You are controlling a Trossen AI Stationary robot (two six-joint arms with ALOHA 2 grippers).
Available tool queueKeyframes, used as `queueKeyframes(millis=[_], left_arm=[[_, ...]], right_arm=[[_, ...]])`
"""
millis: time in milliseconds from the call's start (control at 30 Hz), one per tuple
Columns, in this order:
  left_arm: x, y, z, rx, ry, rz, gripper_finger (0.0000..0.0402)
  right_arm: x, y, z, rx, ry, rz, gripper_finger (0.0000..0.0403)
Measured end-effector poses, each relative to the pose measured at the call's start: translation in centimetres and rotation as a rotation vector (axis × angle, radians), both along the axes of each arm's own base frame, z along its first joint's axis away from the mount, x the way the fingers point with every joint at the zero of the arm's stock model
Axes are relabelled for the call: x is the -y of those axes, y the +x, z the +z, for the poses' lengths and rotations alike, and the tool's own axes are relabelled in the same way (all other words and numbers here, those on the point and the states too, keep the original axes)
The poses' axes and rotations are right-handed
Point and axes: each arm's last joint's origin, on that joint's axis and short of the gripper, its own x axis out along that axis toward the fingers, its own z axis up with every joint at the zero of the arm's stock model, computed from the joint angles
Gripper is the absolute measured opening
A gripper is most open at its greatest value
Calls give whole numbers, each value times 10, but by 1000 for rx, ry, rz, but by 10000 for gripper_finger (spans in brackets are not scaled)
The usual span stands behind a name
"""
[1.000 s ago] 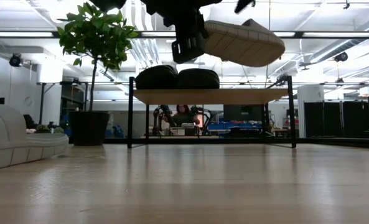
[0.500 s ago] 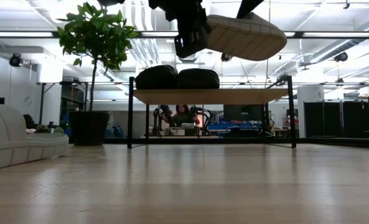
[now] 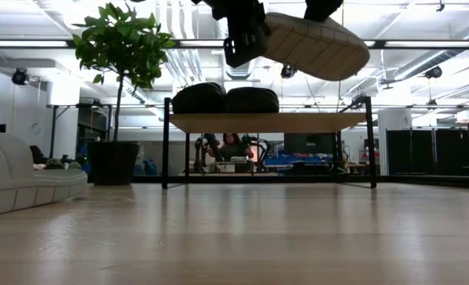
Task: Pick and place slides into the shelf
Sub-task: Put the right gray slide on the shelf
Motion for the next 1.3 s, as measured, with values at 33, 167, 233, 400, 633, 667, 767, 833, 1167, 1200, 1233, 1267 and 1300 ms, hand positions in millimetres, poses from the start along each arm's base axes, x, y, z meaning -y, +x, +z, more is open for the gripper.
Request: queueKeyframes(millis=[33, 167, 233, 400, 633, 667, 767, 833, 1167, 1200, 1233, 1267, 1300], left_arm=[[0, 0, -1, -2, 1, -4, 32], [0, -1, -4, -10, 3, -5, 32], [0, -1, -4, -10, 4, -6, 32], [0, -1, -4, -9, 4, -11, 32], [-1, -1, -5, -15, 5, 0, 32], [0, -1, -5, -17, 5, 0, 32], [0, -1, -5, -18, 6, -3, 32], [0, -1, -5, -18, 6, -3, 32], [0, -1, -5, -20, 7, -5, 32], [0, -1, -5, -20, 7, -4, 32], [0, -1, -4, -21, 8, -4, 32], [1, -1, -4, -21, 9, -4, 32], [1, -1, -3, -21, 10, -4, 32]], right_arm=[[0, 0, -1, -9, -13, -7, 230], [2, 0, -2, -5, -17, -36, 211], [2, -1, -2, 2, -13, -44, 203], [2, -3, 0, 3, -12, -44, 181], [3, -8, -1, -22, -25, -62, 132], [3, -9, -1, -26, -28, -73, 123], [4, -14, -1, -40, -25, -99, 97], [4, -14, -2, -40, 8, -99, 83], [3, -14, -2, -31, 93, -94, 126], [3, -14, -1, -29, 96, -96, 136], [4, -14, -1, -25, 101, -99, 146], [4, -14, -1, -20, 111, -105, 155], [5, -15, -1, -15, 119, -113, 163]])
